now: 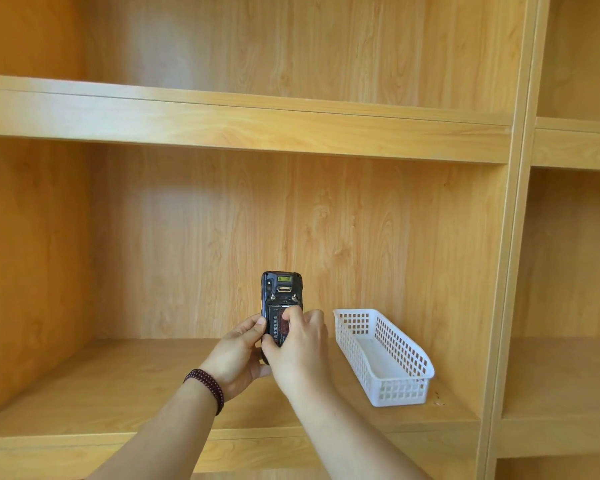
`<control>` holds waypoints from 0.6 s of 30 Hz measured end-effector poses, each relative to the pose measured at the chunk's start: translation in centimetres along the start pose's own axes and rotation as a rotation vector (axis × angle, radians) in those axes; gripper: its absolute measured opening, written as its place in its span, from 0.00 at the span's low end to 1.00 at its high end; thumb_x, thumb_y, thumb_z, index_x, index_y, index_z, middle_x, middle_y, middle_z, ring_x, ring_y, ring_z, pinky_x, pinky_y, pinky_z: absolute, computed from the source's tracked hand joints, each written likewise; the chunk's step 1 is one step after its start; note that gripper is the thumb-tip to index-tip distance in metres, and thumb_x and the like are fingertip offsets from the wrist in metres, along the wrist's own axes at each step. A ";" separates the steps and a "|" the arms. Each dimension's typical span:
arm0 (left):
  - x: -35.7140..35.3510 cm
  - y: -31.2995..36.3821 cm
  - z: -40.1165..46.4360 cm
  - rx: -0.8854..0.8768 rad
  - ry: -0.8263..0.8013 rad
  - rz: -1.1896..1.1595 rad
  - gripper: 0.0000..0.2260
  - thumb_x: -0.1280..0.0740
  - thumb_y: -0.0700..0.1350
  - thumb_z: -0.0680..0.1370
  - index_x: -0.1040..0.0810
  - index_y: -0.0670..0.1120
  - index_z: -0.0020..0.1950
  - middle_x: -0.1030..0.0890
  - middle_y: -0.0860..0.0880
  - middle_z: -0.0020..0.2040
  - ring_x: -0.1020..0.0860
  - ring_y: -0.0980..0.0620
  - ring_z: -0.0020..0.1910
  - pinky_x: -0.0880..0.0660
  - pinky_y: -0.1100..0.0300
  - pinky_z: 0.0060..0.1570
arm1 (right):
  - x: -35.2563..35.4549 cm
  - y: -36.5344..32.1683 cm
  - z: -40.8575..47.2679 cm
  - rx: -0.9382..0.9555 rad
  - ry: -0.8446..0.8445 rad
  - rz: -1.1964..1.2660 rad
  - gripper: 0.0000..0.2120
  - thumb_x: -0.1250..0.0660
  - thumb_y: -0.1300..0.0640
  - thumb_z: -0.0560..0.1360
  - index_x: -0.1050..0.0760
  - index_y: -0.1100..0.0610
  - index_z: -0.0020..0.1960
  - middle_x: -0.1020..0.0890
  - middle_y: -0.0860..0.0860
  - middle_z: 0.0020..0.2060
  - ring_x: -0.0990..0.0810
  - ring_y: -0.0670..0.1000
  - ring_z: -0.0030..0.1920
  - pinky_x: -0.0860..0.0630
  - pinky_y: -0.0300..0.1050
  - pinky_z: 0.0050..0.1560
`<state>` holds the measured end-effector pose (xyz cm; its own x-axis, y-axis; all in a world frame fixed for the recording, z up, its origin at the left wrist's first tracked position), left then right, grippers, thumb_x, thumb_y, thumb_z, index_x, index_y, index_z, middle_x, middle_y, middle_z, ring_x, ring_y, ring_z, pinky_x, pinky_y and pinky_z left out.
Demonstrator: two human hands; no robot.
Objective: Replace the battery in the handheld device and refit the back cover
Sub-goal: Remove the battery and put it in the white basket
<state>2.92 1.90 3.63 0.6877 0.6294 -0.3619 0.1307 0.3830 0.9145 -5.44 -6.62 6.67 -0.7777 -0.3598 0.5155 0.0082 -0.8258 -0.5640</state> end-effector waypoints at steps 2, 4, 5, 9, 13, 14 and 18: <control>0.3 -0.1 0.0 0.006 0.006 -0.001 0.13 0.40 0.45 0.83 0.22 0.42 0.63 0.22 0.38 0.55 0.26 0.42 0.49 0.19 0.45 0.45 | -0.2 0.1 0.3 -0.068 -0.015 0.035 0.19 0.31 0.46 0.70 0.31 0.51 0.56 0.33 0.49 0.49 0.29 0.52 0.54 0.31 0.40 0.46; 0.6 -0.2 0.1 0.006 0.021 -0.002 0.12 0.41 0.45 0.83 0.22 0.43 0.63 0.21 0.39 0.54 0.25 0.43 0.48 0.19 0.45 0.45 | -0.3 0.4 0.3 -0.113 -0.038 0.067 0.19 0.30 0.47 0.68 0.32 0.51 0.53 0.33 0.48 0.48 0.30 0.51 0.53 0.34 0.40 0.45; 0.7 -0.1 0.1 0.005 0.033 0.010 0.13 0.41 0.45 0.83 0.23 0.44 0.63 0.19 0.40 0.54 0.24 0.44 0.48 0.19 0.45 0.46 | -0.3 0.6 0.3 -0.121 -0.053 0.080 0.19 0.29 0.47 0.67 0.33 0.51 0.52 0.33 0.48 0.48 0.30 0.51 0.52 0.34 0.40 0.44; 1.4 0.3 0.4 -0.027 0.111 0.130 0.11 0.41 0.46 0.83 0.23 0.48 0.63 0.17 0.46 0.52 0.22 0.49 0.49 0.25 0.51 0.48 | 0.5 1.6 0.7 -0.119 -0.068 0.152 0.18 0.28 0.49 0.64 0.33 0.50 0.48 0.32 0.47 0.48 0.29 0.49 0.51 0.26 0.44 0.50; 2.7 0.7 0.8 -0.063 0.135 0.095 0.12 0.42 0.44 0.83 0.23 0.45 0.63 0.17 0.43 0.57 0.20 0.46 0.53 0.25 0.52 0.49 | 4.4 4.3 4.5 -0.176 -0.015 0.138 0.19 0.26 0.52 0.65 0.30 0.50 0.51 0.31 0.49 0.50 0.26 0.52 0.50 0.23 0.49 0.51; 3.1 0.8 0.9 -0.065 0.134 0.095 0.12 0.42 0.44 0.83 0.23 0.46 0.62 0.17 0.43 0.57 0.20 0.45 0.54 0.25 0.51 0.50 | 5.5 5.5 5.9 -0.215 -0.007 0.137 0.19 0.27 0.52 0.65 0.30 0.51 0.52 0.30 0.50 0.51 0.24 0.54 0.50 0.23 0.49 0.49; 4.3 0.9 1.4 -0.072 0.129 0.089 0.11 0.40 0.43 0.82 0.21 0.46 0.60 0.16 0.43 0.56 0.20 0.45 0.54 0.25 0.48 0.56 | 8.4 10.7 10.5 -0.408 -0.065 0.014 0.21 0.28 0.54 0.65 0.29 0.54 0.56 0.26 0.54 0.52 0.21 0.56 0.49 0.26 0.42 0.33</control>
<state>6.94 4.02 3.18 0.5959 0.7430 -0.3047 0.0184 0.3667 0.9302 -5.27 -23.06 11.71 -0.7380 -0.4068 0.5384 -0.2420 -0.5852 -0.7739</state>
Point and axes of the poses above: each hand's wrist, its own z-axis towards the middle knuckle, its own x-axis out of the back of the hand, y = z × x, the point moved 4 cm from there along z, towards the middle knuckle
